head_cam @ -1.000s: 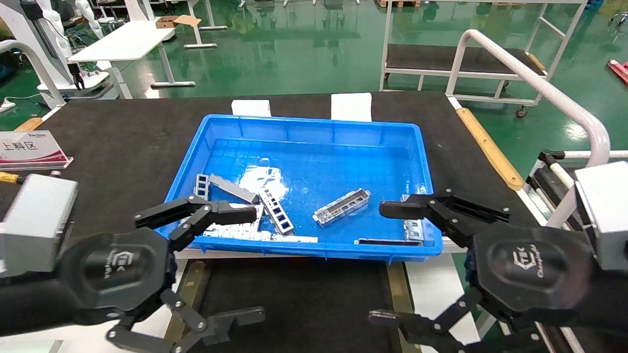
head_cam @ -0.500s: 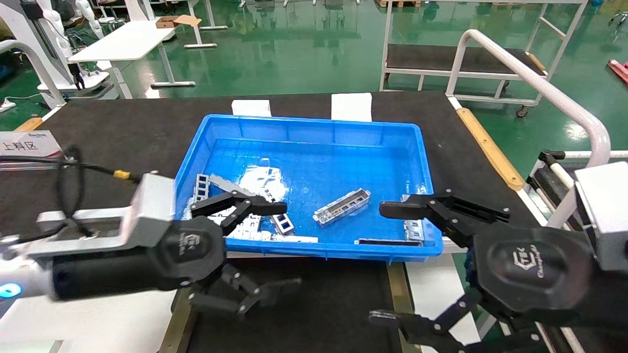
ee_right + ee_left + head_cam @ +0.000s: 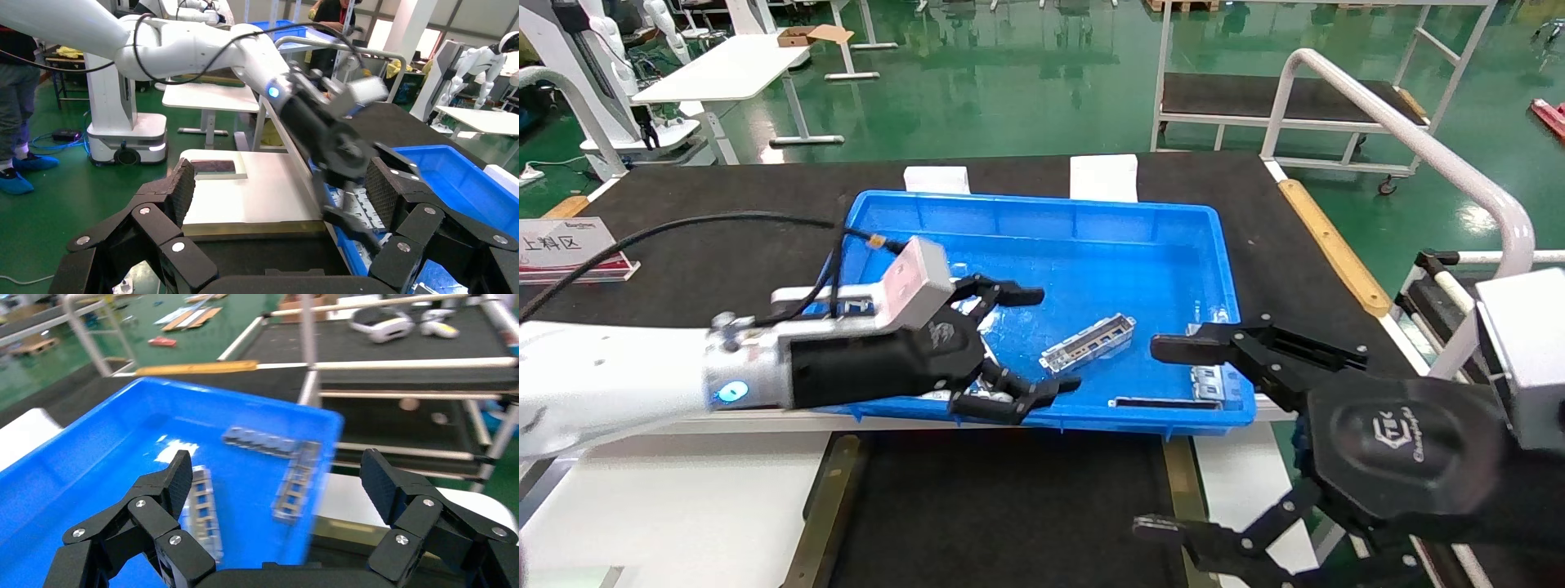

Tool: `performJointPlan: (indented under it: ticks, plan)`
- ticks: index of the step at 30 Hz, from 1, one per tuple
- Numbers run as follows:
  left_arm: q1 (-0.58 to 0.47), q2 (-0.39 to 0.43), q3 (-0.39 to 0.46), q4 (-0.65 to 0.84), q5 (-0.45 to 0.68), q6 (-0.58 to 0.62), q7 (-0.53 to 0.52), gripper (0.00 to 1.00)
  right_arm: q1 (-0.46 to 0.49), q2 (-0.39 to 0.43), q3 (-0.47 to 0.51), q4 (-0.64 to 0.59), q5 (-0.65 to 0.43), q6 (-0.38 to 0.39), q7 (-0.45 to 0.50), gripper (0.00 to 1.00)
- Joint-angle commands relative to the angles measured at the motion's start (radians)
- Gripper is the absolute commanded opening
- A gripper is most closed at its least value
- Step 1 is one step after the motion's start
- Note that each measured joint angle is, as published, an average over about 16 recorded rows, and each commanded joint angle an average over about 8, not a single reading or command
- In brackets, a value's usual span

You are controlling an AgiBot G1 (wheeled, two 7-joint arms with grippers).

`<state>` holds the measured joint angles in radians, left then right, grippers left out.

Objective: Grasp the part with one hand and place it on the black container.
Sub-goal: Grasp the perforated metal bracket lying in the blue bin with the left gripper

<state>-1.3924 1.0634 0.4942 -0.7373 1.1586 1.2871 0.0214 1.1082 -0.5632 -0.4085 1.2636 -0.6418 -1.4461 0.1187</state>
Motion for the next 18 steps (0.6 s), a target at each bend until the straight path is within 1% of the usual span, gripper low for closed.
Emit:
performJointPlan:
  ticks: [1, 10, 14, 18]
  plan:
    - [-0.029, 0.041, 0.011, 0.067, 0.023, -0.02, 0.023, 1.0, 0.0, 0.0, 0.0, 0.0, 0.0, 0.0, 0.0, 1.0]
    - [-0.115, 0.199, 0.037, 0.343, 0.08, -0.125, 0.143, 1.0, 0.0, 0.0, 0.0, 0.0, 0.0, 0.0, 0.0, 1.0]
    - [-0.14, 0.254, 0.041, 0.441, 0.092, -0.184, 0.189, 1.0, 0.0, 0.0, 0.0, 0.0, 0.0, 0.0, 0.0, 1.0]
    - [-0.151, 0.288, 0.044, 0.502, 0.085, -0.244, 0.216, 1.0, 0.0, 0.0, 0.0, 0.0, 0.0, 0.0, 0.0, 1.0]
